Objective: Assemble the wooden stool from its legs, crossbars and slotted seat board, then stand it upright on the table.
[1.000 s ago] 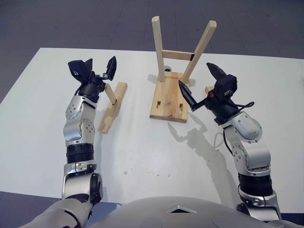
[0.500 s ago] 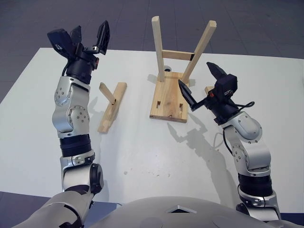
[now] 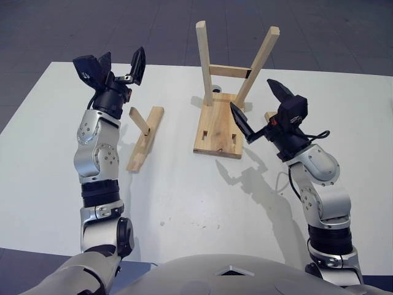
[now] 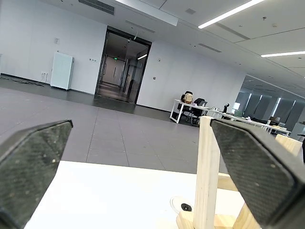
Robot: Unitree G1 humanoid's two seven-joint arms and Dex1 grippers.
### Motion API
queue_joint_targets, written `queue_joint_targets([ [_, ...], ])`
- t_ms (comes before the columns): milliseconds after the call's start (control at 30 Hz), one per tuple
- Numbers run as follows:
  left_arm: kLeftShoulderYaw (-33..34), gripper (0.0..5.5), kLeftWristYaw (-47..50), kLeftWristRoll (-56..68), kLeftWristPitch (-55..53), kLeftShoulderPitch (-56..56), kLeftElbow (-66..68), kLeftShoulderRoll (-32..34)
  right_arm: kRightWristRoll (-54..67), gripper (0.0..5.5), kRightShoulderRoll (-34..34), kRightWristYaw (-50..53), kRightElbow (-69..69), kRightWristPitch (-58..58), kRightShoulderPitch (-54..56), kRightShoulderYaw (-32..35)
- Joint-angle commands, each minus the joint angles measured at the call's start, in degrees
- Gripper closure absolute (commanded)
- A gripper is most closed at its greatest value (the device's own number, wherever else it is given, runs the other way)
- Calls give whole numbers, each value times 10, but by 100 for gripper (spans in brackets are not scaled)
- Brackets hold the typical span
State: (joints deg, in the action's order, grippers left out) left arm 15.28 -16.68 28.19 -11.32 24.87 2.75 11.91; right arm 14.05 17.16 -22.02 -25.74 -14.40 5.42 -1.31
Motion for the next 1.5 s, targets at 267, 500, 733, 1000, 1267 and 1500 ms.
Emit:
queue_joint_targets([
  [267,0,12,-3,-13,12,-9,14,-2,0,10,3,-4,4,-6,4,0],
  [500,1,12,-3,-14,14,-11,15,-1,0,10,4,-5,3,-6,3,0],
  [733,2,12,0,-12,14,-7,11,-1,-1,10,3,-4,4,-4,4,1],
  [1000,-3,12,2,-27,24,-12,50,-6,-1,10,2,-4,4,-5,5,-1],
  [1267,-39,12,-13,-50,36,-63,125,-35,0,10,3,-1,0,-7,0,3],
  [1500,-25,12,-10,-34,27,-63,77,-31,0,10,-2,0,-2,-8,-3,-5],
])
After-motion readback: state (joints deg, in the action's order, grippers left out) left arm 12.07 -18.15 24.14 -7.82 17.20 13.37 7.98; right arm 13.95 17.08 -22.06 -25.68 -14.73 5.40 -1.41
